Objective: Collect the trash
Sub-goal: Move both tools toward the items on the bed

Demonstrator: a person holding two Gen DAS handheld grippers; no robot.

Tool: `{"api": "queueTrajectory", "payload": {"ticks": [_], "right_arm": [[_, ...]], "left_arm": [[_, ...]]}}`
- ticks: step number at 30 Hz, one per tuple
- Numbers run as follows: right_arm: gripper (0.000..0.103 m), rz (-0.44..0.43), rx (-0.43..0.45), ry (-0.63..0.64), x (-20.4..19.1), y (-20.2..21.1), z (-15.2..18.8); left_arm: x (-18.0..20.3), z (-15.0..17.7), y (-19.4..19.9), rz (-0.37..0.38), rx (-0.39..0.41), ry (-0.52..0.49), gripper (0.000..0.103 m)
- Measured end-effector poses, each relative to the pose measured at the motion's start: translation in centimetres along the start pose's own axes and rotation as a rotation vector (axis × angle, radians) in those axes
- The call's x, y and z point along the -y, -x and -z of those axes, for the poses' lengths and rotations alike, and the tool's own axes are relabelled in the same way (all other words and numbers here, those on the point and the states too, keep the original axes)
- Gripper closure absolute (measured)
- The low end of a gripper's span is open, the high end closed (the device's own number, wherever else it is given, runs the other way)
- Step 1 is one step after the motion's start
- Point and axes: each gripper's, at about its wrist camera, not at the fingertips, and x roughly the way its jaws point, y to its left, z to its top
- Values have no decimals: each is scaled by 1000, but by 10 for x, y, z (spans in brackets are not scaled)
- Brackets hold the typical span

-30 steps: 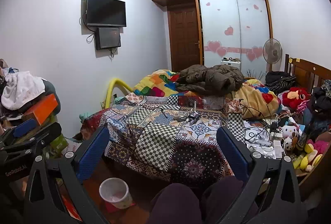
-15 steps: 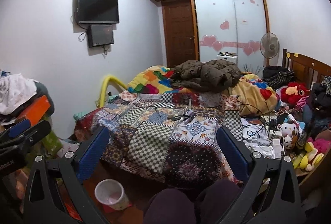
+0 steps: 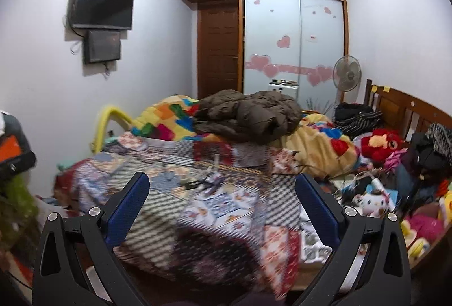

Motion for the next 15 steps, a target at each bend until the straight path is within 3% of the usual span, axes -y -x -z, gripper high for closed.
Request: {"api": "queueTrajectory", "payload": {"ticks": [6,15], "right_arm": [[0,12,-40,74,14,-63,0],[2,-122,-202,75,33,-178,8]], "left_arm": [[10,-10,-80,-50,-47,-8,1],[31,-4,-216,-103,-149,-78,1]]}}
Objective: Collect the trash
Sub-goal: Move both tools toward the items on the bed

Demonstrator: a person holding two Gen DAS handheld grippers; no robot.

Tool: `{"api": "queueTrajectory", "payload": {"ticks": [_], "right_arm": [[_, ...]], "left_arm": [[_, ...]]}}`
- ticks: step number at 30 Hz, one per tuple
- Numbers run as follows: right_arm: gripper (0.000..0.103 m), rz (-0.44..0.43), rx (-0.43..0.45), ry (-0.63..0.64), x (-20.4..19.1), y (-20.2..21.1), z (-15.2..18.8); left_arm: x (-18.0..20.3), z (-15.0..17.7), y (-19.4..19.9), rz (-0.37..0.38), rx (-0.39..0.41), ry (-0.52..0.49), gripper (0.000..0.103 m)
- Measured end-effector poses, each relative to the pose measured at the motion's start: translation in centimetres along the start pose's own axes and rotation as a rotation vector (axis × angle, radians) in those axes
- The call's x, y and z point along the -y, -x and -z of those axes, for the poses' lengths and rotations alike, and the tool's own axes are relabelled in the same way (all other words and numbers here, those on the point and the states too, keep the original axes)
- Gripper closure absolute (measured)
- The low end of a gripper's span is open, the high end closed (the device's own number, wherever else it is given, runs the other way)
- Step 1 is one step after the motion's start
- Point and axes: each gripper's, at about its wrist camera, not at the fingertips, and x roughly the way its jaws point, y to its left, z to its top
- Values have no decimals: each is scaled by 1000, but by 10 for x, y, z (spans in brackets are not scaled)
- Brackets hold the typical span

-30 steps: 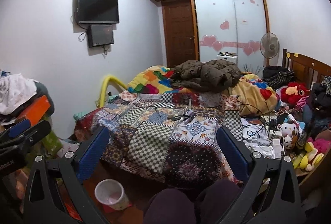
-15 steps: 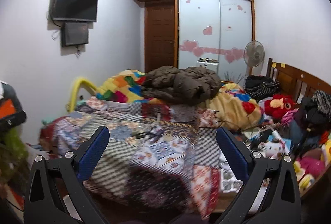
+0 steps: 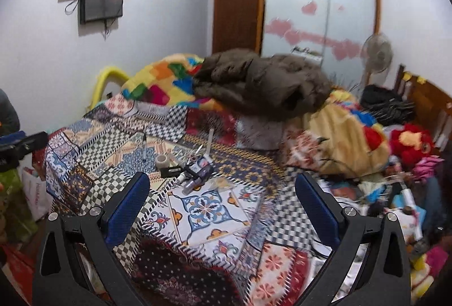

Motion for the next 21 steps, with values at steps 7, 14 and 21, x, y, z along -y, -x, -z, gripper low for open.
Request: {"api": "queueTrajectory", "payload": {"ticks": [7,14,21], "right_arm": [[28,-115,-107,98,2,-83,-5],[63,-260,-267,164,-5,-170,-1],[74,-400,-375,173,-13,-230,-5]], "left_arm": [[14,3,-93,12,-102,-14,15],[26,10,-168,28,-186,-42,32],[37,12,-216,77,-242,-54,37]]}}
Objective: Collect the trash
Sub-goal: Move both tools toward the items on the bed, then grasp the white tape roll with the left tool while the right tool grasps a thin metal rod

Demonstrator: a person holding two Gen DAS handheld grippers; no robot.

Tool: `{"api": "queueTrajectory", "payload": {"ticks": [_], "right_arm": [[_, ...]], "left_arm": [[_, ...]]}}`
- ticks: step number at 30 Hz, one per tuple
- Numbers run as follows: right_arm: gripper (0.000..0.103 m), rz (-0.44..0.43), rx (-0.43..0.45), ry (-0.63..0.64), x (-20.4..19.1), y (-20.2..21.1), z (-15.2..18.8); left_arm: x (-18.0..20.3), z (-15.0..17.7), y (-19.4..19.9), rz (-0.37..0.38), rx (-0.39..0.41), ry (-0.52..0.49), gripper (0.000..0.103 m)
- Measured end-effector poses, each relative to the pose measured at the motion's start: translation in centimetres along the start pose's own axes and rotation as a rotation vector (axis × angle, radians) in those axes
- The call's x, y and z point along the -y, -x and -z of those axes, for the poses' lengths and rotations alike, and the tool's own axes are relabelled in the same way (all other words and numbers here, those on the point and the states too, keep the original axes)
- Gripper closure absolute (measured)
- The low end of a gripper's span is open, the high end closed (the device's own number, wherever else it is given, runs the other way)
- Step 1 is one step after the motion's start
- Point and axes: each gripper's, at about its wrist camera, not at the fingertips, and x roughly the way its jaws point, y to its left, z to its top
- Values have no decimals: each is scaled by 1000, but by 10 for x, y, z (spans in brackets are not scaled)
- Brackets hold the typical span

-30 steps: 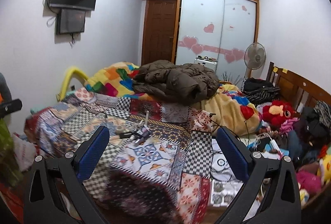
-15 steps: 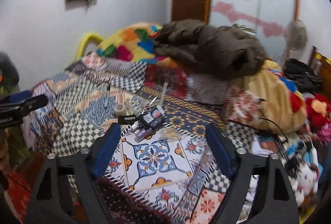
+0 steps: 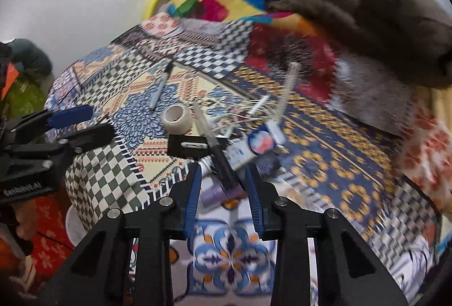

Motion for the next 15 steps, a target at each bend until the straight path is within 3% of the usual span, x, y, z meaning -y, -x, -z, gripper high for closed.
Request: {"api": "queueTrajectory", "payload": {"ticks": [4,10,15], "right_arm": [[85,-25,-44,26,3,-21,-7],[85,-42,-96,56,6,-42,-11],[87,-51,-88,74,7,-42,-12]], "left_arm": [[2,-5,-18,0,-20,-13,37],[4,-12,-41,6,-53,-24,37],[4,-20,-58,16,-66,-16,37]]}}
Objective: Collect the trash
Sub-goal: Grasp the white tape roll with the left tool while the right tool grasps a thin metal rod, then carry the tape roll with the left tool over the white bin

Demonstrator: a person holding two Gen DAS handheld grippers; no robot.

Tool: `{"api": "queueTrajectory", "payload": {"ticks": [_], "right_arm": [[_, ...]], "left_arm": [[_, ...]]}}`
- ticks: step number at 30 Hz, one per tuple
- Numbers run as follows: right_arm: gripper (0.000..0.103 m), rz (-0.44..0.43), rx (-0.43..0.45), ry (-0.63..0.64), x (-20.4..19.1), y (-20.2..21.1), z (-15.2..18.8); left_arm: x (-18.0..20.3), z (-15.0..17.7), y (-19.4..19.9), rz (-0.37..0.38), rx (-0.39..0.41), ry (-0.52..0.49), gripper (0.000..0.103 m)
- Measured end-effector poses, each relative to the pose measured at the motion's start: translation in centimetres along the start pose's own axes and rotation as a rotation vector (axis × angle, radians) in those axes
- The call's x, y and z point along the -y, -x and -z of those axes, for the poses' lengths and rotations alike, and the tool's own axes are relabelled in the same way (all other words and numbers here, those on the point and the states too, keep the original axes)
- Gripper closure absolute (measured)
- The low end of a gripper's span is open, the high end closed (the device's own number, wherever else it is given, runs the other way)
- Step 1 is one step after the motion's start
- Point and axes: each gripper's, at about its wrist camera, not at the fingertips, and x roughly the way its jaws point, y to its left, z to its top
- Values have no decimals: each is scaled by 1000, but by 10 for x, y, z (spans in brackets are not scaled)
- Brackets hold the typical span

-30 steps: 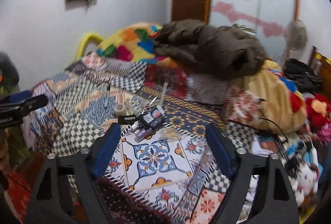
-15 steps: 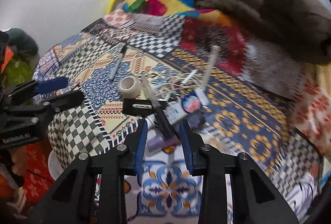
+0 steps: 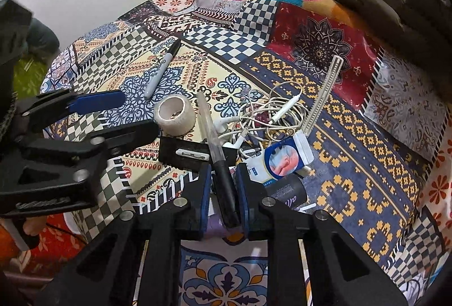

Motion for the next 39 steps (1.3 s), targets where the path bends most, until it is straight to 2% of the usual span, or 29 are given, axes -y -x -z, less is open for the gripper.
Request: {"api": "queueTrajectory", "payload": {"ticks": [3,5,8,11,14,15,16,20,27,35,39], "right_arm": [[91,-10,4,-5,1,-1,0],[91,-10,12,-15,1,-2,1],[91,-16,26,-30,1,-1,2],[91,-6,42,-38,0,1,3],[91,11,52,-53,1,2,3],[91,21,56,-57,1,4,3],[91,27,60,-60,2,5,4],[91,41,75,-84,4,13,4],[91,67,111,-122,1,41,3],[91,82,179,-140,-22,100,-2],[91,88,221,-131,-45,136,-4]], "left_arm": [[0,-5,-12,-9,-11,-3,44],[0,-7,-20,-8,-25,-2,52],[-2,-10,-28,20,-37,19,53],[0,-13,-34,8,-36,16,55],[3,-14,-43,14,-68,10,56],[3,-15,-46,11,-73,6,58],[5,-15,-48,-6,-75,2,65],[4,-14,-41,-28,-44,3,66],[0,-14,6,-25,13,17,66],[0,-7,99,-70,110,-24,66],[-3,2,146,-86,151,-30,66]]}}
